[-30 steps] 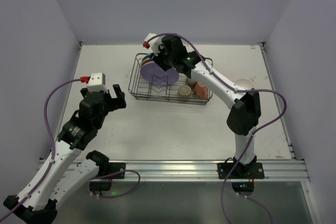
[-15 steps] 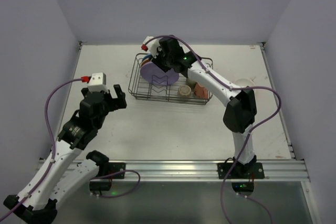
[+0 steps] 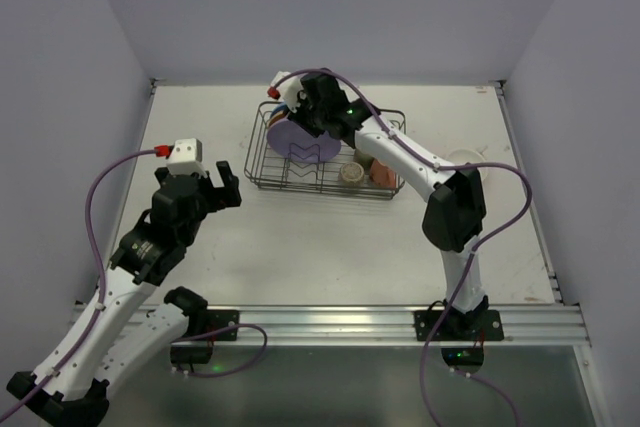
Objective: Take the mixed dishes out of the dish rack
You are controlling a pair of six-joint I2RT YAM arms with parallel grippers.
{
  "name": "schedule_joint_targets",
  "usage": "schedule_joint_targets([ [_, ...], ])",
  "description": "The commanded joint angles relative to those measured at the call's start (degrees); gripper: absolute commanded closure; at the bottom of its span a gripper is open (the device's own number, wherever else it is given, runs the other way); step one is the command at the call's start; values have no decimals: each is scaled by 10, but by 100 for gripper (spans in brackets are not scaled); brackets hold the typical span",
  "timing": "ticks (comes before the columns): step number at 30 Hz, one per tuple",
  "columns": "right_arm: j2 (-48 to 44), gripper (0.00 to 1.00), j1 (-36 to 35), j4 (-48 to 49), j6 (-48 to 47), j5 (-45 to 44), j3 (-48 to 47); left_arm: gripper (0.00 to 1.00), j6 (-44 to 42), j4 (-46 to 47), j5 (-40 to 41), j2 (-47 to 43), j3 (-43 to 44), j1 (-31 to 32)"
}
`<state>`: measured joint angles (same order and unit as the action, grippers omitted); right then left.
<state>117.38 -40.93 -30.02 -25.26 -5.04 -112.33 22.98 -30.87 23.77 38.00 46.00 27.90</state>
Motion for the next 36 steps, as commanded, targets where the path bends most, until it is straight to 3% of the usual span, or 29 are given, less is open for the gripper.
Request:
schedule_joint_targets([
  [1, 6, 70, -5, -7, -15, 2, -15, 0, -7, 27, -4, 1, -5, 2],
  [20, -23, 84, -9, 87, -100, 15, 78, 0, -8, 27, -6, -8, -5, 2],
  [24, -31, 100, -11, 103, -120, 27, 95, 0, -8, 27, -5, -10, -5, 2],
  [36, -118, 100, -19, 211, -173, 114, 224, 0, -8, 27, -5, -16, -6, 2],
])
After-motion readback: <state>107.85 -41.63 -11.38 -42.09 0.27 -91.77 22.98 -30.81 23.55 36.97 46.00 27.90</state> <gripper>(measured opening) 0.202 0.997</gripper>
